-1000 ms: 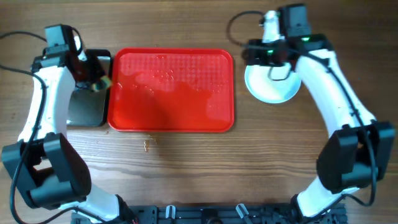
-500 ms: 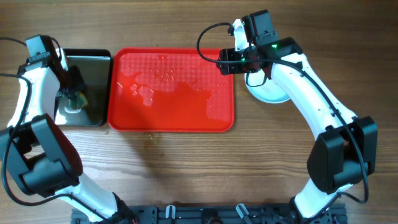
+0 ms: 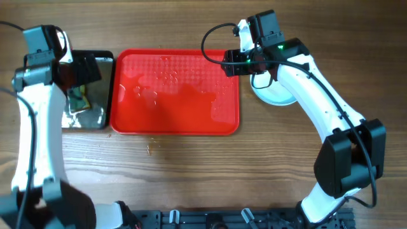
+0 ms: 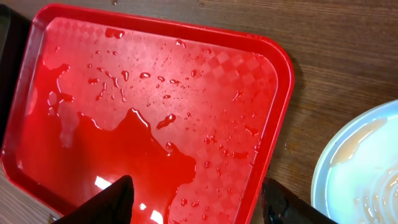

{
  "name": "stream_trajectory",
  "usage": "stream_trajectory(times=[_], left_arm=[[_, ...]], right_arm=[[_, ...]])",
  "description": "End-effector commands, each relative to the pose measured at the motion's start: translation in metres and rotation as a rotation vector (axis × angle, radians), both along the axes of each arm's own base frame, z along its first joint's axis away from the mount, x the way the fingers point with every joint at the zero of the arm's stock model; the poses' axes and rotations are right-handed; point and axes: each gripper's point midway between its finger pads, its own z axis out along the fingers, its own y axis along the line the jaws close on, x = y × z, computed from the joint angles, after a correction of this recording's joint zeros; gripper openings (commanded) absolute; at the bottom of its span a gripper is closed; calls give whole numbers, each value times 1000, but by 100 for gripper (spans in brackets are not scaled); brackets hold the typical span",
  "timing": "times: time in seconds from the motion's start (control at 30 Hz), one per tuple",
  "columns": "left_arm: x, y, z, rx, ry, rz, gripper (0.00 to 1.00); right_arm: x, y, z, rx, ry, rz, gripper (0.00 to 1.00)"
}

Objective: Clean dirty plates on tray and stack at the side

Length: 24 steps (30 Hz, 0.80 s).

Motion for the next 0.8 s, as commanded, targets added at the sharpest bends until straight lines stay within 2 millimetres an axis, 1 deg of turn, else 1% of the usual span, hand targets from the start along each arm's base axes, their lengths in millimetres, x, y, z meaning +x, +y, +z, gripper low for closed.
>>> stream_trajectory(times=[0.0, 0.1, 0.17, 0.3, 0.37, 0.43, 0.57, 0.6, 0.67, 0.77], left_arm=[[-8, -34, 33, -85, -91, -81, 100], [-21, -64, 66, -183, -187, -176, 100], [-28, -74, 76, -216, -213, -207, 100], [-43, -85, 79, -262, -195, -232, 100], [-50, -88, 85, -266, -205, -240, 100], [-60, -90, 98, -255, -239, -245, 100], [-80, -94, 122, -230, -311, -257, 100], [-83, -94, 124, -226, -317, -261, 100], [-93, -97, 122, -216, -320, -273, 100], [-111, -100, 106, -208, -326, -280, 100]], right_arm=[[7, 1, -3, -10, -15, -4, 68], [9, 2, -2, -8, -21, -3, 69], [9, 2, -2, -8, -22, -4, 69], [14, 3, 1, 0, -49, -4, 69], [20, 3, 4, -4, -77, -13, 70], [25, 3, 7, -3, -101, -19, 70], [36, 6, 15, 16, -154, -20, 80], [37, 7, 17, 20, -164, -20, 81], [43, 9, 23, 30, -195, -21, 99], [51, 12, 38, 52, -256, -22, 100]])
